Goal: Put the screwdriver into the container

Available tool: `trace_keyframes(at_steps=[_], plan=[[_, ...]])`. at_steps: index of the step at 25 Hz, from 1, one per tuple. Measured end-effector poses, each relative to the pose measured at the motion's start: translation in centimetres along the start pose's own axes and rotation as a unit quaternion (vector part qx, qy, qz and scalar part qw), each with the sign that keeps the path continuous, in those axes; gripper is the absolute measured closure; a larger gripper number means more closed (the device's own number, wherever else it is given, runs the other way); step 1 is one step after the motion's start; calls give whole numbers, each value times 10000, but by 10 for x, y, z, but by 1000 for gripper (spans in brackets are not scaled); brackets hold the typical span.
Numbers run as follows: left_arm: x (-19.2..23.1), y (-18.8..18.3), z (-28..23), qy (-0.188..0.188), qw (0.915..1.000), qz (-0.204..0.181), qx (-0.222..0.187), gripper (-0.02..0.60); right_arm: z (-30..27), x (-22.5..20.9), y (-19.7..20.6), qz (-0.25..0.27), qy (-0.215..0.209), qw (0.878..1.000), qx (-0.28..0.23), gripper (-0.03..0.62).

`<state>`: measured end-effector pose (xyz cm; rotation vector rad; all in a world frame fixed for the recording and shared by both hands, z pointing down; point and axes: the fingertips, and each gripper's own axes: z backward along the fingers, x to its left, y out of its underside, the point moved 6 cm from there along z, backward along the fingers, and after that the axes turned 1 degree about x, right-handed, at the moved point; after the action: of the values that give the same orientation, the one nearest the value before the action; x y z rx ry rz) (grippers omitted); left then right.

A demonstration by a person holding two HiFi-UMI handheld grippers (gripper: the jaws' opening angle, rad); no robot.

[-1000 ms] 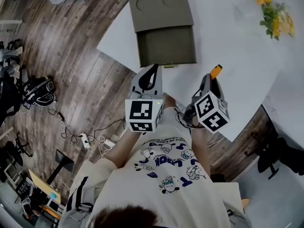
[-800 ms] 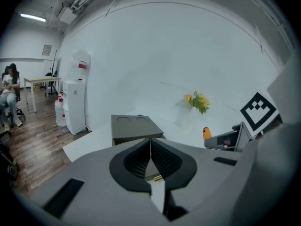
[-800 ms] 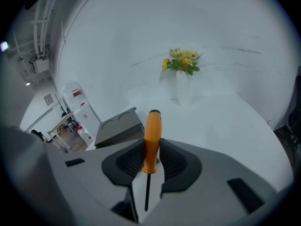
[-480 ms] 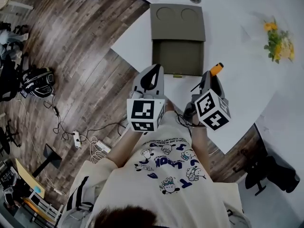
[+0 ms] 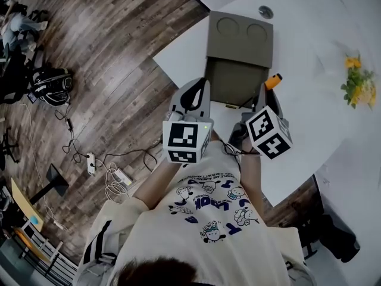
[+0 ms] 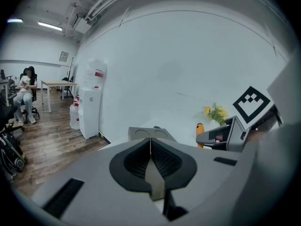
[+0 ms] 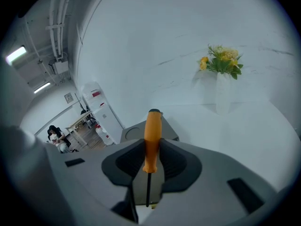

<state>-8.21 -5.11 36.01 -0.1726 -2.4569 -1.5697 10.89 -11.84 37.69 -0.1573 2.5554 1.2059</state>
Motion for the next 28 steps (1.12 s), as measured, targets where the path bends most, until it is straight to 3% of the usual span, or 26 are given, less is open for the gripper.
trace_keyframes(at_steps=[9, 28], plan=[[4, -2, -23, -84, 9999, 64, 104, 563, -31, 14, 1, -75, -167, 9996, 234, 482], [14, 37, -62, -228, 9973, 153, 681, 563, -92, -6, 54, -1134, 150, 9877, 1070, 482]])
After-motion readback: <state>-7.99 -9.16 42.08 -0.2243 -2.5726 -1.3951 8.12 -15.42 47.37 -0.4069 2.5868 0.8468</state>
